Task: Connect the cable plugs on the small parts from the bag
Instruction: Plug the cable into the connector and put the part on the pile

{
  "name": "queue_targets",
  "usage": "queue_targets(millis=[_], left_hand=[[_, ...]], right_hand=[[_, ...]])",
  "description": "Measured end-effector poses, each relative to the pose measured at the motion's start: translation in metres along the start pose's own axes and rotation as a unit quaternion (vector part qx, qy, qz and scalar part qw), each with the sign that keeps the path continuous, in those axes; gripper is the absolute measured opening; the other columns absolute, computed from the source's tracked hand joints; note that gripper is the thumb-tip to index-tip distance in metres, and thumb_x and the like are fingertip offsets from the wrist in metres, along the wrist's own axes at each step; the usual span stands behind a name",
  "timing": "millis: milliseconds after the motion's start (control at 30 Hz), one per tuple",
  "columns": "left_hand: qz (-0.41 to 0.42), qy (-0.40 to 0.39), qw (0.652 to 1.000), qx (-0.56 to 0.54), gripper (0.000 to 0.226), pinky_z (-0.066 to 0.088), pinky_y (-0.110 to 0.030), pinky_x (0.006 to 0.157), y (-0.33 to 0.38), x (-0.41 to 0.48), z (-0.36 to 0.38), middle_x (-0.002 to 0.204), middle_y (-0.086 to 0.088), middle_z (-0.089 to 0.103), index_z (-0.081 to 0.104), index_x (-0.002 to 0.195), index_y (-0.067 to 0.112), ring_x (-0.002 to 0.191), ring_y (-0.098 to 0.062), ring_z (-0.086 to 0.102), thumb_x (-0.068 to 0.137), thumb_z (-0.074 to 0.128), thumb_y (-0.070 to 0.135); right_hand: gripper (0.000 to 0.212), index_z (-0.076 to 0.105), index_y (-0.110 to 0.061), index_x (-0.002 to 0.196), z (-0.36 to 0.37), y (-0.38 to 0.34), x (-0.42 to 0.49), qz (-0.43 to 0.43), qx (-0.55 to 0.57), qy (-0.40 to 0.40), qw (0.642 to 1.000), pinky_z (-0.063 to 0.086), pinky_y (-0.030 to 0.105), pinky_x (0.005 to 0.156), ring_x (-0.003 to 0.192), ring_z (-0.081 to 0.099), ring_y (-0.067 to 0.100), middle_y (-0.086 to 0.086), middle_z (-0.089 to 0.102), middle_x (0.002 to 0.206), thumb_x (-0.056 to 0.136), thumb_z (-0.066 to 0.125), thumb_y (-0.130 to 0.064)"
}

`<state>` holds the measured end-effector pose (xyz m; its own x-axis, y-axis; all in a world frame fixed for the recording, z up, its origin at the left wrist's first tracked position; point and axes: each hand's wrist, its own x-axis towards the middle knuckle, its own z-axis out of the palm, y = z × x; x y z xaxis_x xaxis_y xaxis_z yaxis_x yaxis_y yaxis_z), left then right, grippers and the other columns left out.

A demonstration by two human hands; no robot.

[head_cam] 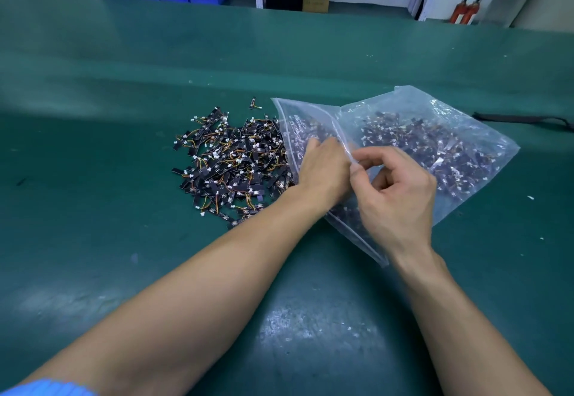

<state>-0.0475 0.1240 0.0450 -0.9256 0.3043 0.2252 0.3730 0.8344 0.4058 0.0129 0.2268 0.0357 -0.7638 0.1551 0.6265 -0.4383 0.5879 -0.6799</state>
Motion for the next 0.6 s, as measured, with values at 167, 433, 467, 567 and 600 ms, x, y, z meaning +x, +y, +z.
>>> queue_targets(millis=[167, 433, 467, 567, 600], left_hand=[[0.038, 0.039, 0.997, 0.051, 0.031, 0.02, -0.034, 0.078, -0.019, -0.021, -0.008, 0.072, 0.012, 0.046, 0.053, 0.068, 0.021, 0.087, -0.016, 0.041, 0.097, 0.052, 0.03], [0.007, 0.129, 0.99, 0.051, 0.01, 0.027, -0.036, 0.079, -0.085, -0.065, -0.038, 0.084, 0.015, 0.065, 0.072, 0.094, 0.032, 0.087, -0.016, 0.047, 0.092, 0.063, 0.034], [-0.008, 0.134, 0.989, 0.062, 0.009, 0.026, -0.036, 0.078, -0.092, -0.067, -0.041, 0.08, 0.015, 0.063, 0.072, 0.091, 0.031, 0.086, -0.016, 0.045, 0.092, 0.063, 0.034], [-0.038, 0.122, 0.987, 0.093, 0.01, 0.029, -0.037, 0.081, -0.107, -0.072, -0.042, 0.076, 0.014, 0.06, 0.072, 0.086, 0.03, 0.087, -0.017, 0.046, 0.09, 0.064, 0.034], [-0.037, 0.118, 0.988, 0.096, 0.01, 0.029, -0.037, 0.082, -0.11, -0.073, -0.041, 0.076, 0.014, 0.06, 0.073, 0.085, 0.031, 0.087, -0.017, 0.047, 0.09, 0.065, 0.035]], right_hand=[[0.017, 0.073, -0.026, 0.093, 0.003, 0.0, -0.003, 0.0, 0.001, -0.026, 1.0, 0.04, 0.019, 0.059, 0.055, 0.051, 0.011, -0.012, 0.066, 0.079, 0.082, 0.07, -0.013], [0.014, 0.073, -0.029, 0.091, 0.014, 0.006, -0.012, 0.03, -0.062, -0.143, 0.987, 0.045, 0.02, 0.064, 0.059, 0.057, 0.001, -0.02, 0.068, 0.077, 0.08, 0.071, -0.02], [0.014, 0.073, -0.03, 0.089, 0.015, 0.008, -0.013, 0.035, -0.082, -0.171, 0.981, 0.047, 0.022, 0.065, 0.061, 0.056, -0.003, -0.021, 0.068, 0.076, 0.08, 0.073, -0.02], [0.01, 0.072, -0.034, 0.085, 0.019, 0.01, -0.016, 0.048, -0.126, -0.231, 0.964, 0.047, 0.023, 0.064, 0.064, 0.057, -0.008, -0.024, 0.067, 0.074, 0.078, 0.075, -0.027], [0.009, 0.072, -0.034, 0.085, 0.02, 0.01, -0.015, 0.055, -0.129, -0.238, 0.961, 0.047, 0.023, 0.063, 0.065, 0.057, -0.009, -0.025, 0.066, 0.073, 0.079, 0.076, -0.029]])
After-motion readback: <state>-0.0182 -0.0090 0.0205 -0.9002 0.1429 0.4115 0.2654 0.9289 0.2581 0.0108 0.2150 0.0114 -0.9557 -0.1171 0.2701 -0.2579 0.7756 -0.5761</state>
